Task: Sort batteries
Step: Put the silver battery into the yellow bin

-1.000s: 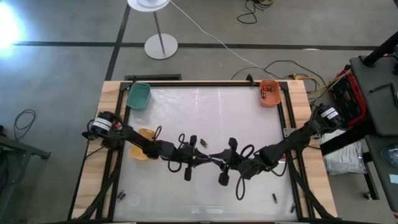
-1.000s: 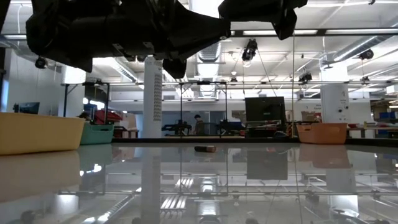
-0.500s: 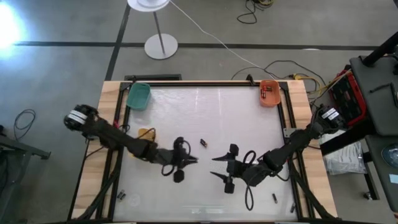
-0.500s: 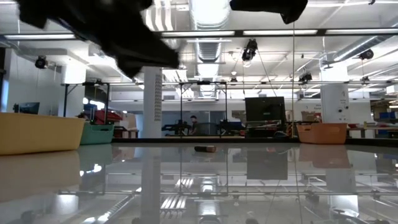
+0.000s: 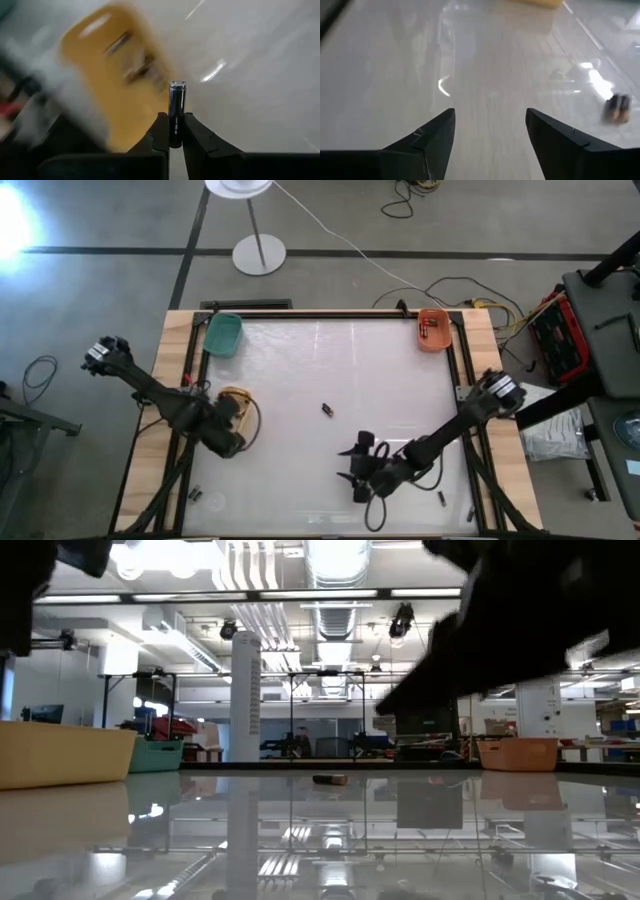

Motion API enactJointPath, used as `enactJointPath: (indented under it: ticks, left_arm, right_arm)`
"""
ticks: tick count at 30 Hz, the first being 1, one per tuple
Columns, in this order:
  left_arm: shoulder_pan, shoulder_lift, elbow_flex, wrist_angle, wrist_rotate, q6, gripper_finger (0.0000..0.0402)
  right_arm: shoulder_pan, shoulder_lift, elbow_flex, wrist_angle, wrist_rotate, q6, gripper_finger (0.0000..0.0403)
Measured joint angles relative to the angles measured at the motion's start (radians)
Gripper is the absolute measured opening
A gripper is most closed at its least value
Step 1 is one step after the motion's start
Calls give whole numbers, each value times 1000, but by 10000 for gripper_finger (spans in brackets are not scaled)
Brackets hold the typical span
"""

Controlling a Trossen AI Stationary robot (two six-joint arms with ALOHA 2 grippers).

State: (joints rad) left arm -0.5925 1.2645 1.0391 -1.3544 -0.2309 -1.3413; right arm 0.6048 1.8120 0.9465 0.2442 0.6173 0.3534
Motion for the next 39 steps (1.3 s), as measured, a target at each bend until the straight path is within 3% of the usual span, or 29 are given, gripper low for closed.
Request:
enactJointPath:
  ticks: [5, 15, 21, 29, 39]
  left_arm:
    - [51, -37, -48, 10, 43, -37, 7]
    - [233, -74, -305, 171, 103, 138, 7]
    - [241, -71, -427, 364, 122, 199, 7]
    - [249, -72, -526, 507, 112, 208, 7]
    - [249, -74, -564, 551, 100, 219, 32]
  right_arm:
    - [-2, 91, 35, -1, -1, -23, 227]
    - [-1, 144, 189, -33, -50, -194, 239]
    - [8, 133, 279, -135, -50, -236, 247]
    - [33, 133, 292, -145, -77, -183, 239]
    - [41, 133, 293, -190, -76, -111, 257]
